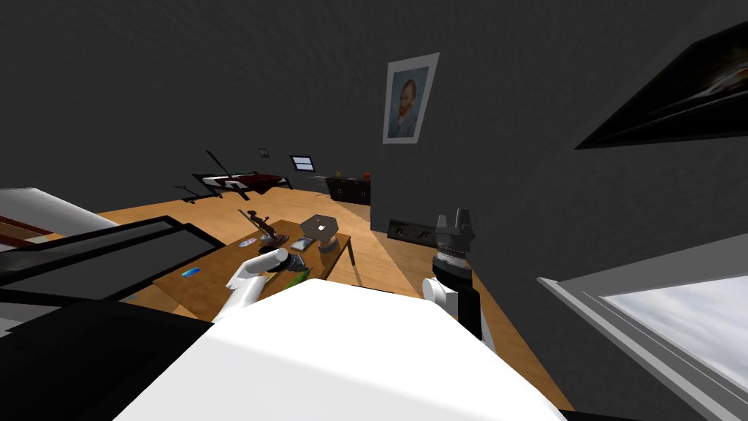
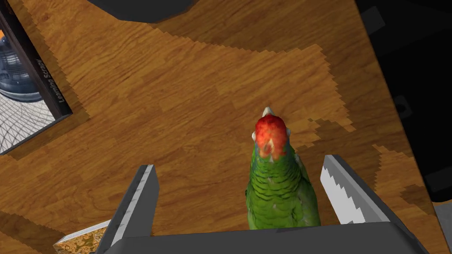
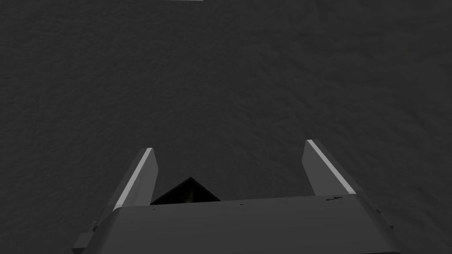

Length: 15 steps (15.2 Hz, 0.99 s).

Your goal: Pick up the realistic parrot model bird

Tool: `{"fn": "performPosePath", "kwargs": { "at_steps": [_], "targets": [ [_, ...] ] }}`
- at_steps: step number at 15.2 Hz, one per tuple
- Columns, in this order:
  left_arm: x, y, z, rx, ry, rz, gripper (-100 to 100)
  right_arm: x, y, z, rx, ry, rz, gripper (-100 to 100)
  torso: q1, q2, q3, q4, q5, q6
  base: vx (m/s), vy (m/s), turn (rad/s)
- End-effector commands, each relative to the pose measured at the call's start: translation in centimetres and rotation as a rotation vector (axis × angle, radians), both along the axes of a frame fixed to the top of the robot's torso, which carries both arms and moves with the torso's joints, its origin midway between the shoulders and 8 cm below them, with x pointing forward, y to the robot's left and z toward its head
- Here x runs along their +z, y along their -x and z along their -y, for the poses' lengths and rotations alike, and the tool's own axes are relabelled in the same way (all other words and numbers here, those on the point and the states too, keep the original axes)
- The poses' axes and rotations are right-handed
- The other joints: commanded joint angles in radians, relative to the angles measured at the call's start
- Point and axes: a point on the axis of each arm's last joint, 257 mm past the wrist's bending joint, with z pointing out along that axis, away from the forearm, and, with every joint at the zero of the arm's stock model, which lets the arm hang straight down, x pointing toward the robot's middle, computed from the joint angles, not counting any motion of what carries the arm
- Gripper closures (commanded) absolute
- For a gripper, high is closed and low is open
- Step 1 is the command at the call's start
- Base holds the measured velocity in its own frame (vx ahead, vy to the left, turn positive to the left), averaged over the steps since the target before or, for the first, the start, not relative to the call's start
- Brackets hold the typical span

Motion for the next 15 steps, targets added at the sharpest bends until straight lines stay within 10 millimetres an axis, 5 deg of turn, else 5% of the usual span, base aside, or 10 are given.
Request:
{"fn": "performPosePath", "kwargs": {
  "at_steps": [1, 8, 9, 14, 15],
  "targets": [
    [-1.2, 2.1, 0.9, -0.011, 0.028, -0.053, -100, 0.0, 0.0, 0.0, 0.000, 0.000, 0.000, 0, 0.000, 0.000, 0.000, 0.000, 0.000, 0.000, 0.092, 0.030, -0.039],
    [-5.6, 10.7, 3.5, -0.017, 0.111, -0.244, -100, 0.0, 0.0, 0.0, 0.000, 0.000, 0.000, 0, 0.004, 0.004, 0.002, 0.001, 0.001, 0.000, 0.083, 0.052, -0.006],
    [-5.0, 9.3, 3.4, -0.019, 0.101, -0.215, -100, 0.0, 0.0, 0.0, 0.000, 0.000, 0.000, 0, 0.005, 0.004, 0.002, 0.001, 0.001, -0.001, 0.049, 0.056, 0.007],
    [-6.1, 9.0, 3.7, -0.021, 0.092, -0.210, -100, 0.0, 0.0, 0.0, 0.000, 0.000, 0.000, 0, -0.002, 0.011, 0.006, 0.002, 0.000, 0.000, -0.019, -0.014, 0.012],
    [-5.5, 9.3, 3.6, -0.019, 0.099, -0.216, 100, 0.0, 0.0, 0.0, 0.000, 0.000, 0.000, 0, -0.002, 0.011, 0.006, 0.002, -0.001, 0.000, 0.003, 0.000, -0.015]
  ]
}}
